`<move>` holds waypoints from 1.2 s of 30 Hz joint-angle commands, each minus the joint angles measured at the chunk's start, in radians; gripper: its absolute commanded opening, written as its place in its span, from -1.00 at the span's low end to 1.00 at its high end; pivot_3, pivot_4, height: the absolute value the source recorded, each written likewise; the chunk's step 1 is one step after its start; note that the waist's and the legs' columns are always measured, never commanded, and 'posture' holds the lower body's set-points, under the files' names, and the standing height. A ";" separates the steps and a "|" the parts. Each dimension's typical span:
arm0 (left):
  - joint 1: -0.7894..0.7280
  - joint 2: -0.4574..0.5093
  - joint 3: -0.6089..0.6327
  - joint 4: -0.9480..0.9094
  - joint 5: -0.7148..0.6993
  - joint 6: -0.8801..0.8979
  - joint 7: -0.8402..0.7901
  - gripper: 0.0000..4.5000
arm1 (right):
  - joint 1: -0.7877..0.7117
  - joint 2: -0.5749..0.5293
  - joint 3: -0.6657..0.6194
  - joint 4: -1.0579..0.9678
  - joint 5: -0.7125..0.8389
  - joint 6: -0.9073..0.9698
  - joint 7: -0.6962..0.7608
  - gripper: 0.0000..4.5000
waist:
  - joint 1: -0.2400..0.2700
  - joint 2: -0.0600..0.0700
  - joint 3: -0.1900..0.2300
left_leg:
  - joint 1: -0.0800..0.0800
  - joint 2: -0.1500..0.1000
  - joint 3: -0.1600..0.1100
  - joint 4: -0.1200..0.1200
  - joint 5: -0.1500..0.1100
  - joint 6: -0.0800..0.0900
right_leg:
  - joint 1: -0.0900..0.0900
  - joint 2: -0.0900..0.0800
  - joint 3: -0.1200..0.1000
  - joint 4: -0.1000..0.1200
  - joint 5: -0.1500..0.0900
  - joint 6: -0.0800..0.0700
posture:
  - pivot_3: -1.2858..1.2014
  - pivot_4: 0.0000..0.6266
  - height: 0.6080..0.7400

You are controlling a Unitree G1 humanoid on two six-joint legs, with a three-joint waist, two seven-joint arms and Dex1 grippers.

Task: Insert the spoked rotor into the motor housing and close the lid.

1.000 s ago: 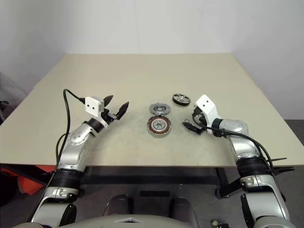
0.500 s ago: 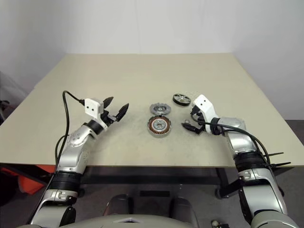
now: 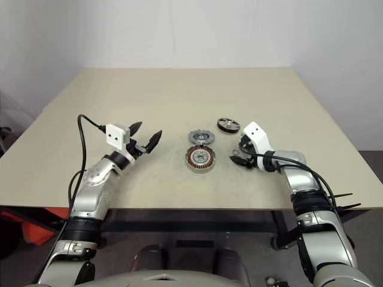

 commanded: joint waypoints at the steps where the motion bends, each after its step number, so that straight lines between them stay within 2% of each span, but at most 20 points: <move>1: -0.009 0.005 -0.001 -0.042 -0.001 -0.012 0.003 0.94 | -0.024 -0.008 -0.011 0.001 -0.003 0.000 -0.007 -0.05 | 0.000 0.000 0.000 | 0.000 0.000 0.000 0.000 0.000 0.000 | 0.000 0.000 0.000 0.000 0.000 0.000 | 0.03 -1.00 1.00; 2: -0.008 0.005 -0.001 -0.043 0.000 -0.012 0.003 0.94 | -0.023 -0.008 -0.010 0.001 -0.005 0.002 -0.009 -0.21 | 0.000 0.000 0.000 | 0.000 0.000 0.000 0.000 0.000 0.000 | 0.000 0.000 0.000 0.000 0.000 0.000 | 0.03 -1.00 1.00; 24: 0.006 0.011 0.000 -0.071 0.005 -0.005 0.007 0.94 | -0.028 -0.010 -0.007 -0.006 0.015 0.144 0.004 -0.21 | 0.000 0.000 0.000 | 0.001 0.000 0.000 0.000 0.000 0.000 | 0.001 0.000 0.000 0.000 0.000 0.000 | 0.03 -1.00 1.00; 27: 0.006 0.011 0.001 -0.072 0.005 -0.005 0.009 0.94 | -0.024 -0.007 -0.006 -0.012 0.018 0.152 0.009 -0.46 | 0.000 -0.001 0.000 | 0.001 0.000 0.000 0.000 0.000 0.000 | 0.001 0.000 0.000 0.000 0.000 0.000 | 0.03 -1.00 1.00; 29: 0.006 0.012 0.002 -0.071 0.005 -0.005 0.010 0.94 | -0.023 -0.005 -0.007 -0.014 0.018 0.154 0.009 -0.71 | 0.000 -0.001 0.000 | 0.001 0.000 0.000 0.000 0.000 0.000 | 0.001 0.000 0.000 0.000 0.000 0.000 | 0.03 -1.00 1.00; 36: 0.005 0.014 0.002 -0.070 0.005 -0.005 0.009 0.94 | -0.017 0.000 -0.019 -0.059 0.040 0.152 0.024 -0.71 | 0.000 -0.001 0.000 | 0.001 0.000 0.000 0.000 0.000 0.000 | 0.001 0.000 0.000 0.000 0.000 0.000 | 0.03 -1.00 1.00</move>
